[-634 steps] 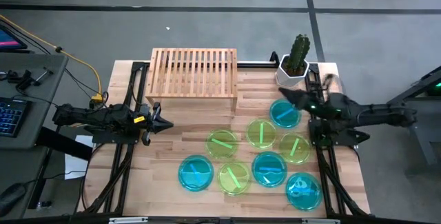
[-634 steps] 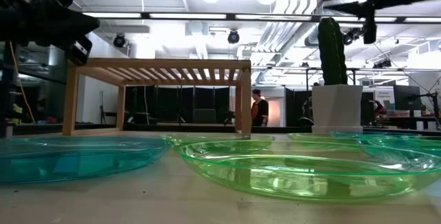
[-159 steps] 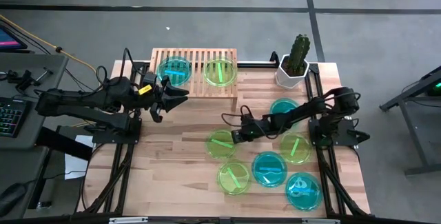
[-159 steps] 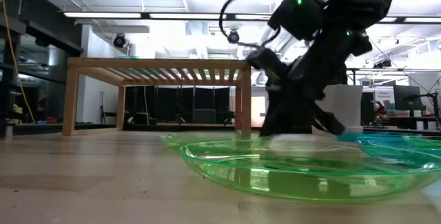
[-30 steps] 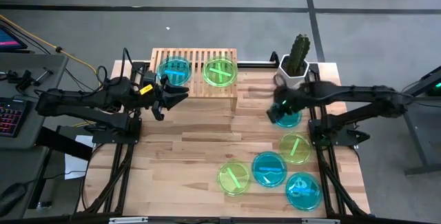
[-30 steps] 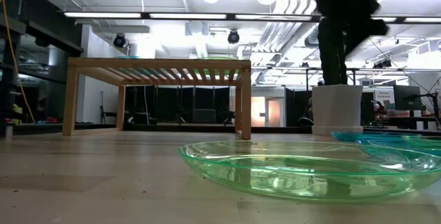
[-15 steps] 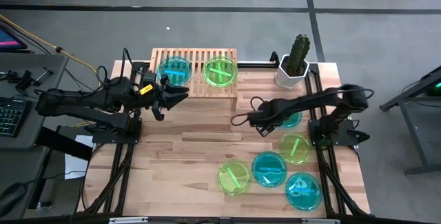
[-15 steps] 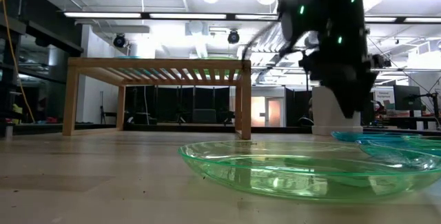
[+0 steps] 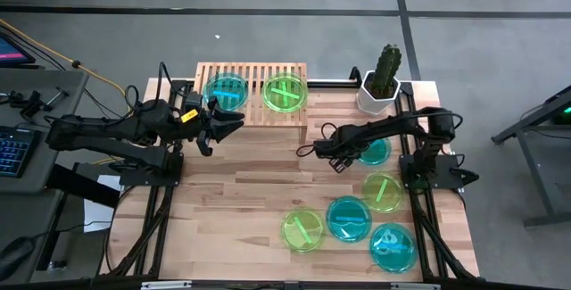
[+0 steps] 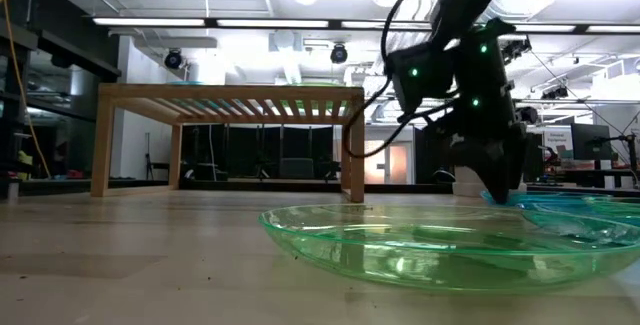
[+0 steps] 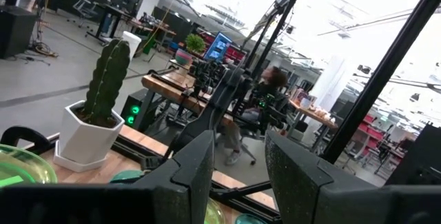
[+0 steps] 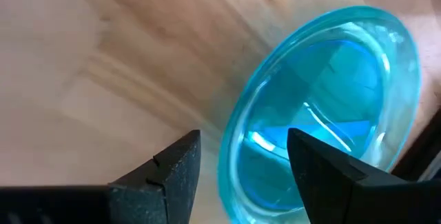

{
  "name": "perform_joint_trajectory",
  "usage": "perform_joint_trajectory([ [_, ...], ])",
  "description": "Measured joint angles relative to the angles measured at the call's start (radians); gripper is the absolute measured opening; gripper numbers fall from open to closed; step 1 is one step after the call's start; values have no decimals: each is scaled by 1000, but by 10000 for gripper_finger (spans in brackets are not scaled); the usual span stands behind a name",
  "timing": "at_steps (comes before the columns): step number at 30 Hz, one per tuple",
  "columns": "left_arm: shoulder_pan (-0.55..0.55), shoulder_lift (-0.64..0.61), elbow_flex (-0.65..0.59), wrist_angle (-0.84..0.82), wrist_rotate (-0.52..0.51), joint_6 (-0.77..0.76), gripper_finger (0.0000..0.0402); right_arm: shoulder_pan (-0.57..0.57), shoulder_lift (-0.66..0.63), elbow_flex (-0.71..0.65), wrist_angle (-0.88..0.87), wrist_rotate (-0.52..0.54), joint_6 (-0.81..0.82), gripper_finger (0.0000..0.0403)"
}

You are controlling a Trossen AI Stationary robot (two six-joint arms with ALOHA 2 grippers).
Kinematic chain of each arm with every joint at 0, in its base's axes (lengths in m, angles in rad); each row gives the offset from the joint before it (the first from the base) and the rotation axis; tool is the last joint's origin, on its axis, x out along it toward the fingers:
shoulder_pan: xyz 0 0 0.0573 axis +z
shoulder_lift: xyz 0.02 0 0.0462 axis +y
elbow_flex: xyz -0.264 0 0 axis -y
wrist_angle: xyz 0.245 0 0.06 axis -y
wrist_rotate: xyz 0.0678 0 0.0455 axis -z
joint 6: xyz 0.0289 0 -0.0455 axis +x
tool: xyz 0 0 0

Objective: Place and stack plates onto a shelf
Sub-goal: Stack the blue plate on top of the blue plate on the shelf

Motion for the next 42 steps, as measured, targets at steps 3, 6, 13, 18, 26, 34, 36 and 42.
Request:
perform_joint_trajectory([
  [3, 0, 0, 0, 0, 0, 0, 121, -13, 18, 1, -5, 14, -25, 196],
  [6, 0, 0, 0, 0, 0, 0, 121, -23, 33, 5, -5, 14, -51, 179],
  [13, 0, 0, 0, 0, 0, 0, 121, -34, 45, 4, 1, 6, -82, 100],
  [18, 0, 0, 0, 0, 0, 0, 121, -36, 50, -1, -4, 19, -114, 22],
  [26, 0, 0, 0, 0, 0, 0, 121, -30, 37, -3, -59, 20, -138, 2],
  [34, 0, 0, 0, 0, 0, 0, 121, 35, -160, 0, -153, -18, -101, 0],
  [36, 0, 0, 0, 0, 0, 0, 121, 55, -240, 3, -168, -46, -75, 0],
  [42, 0, 0, 0, 0, 0, 0, 121, 130, -433, 103, -259, -52, 6, 0],
])
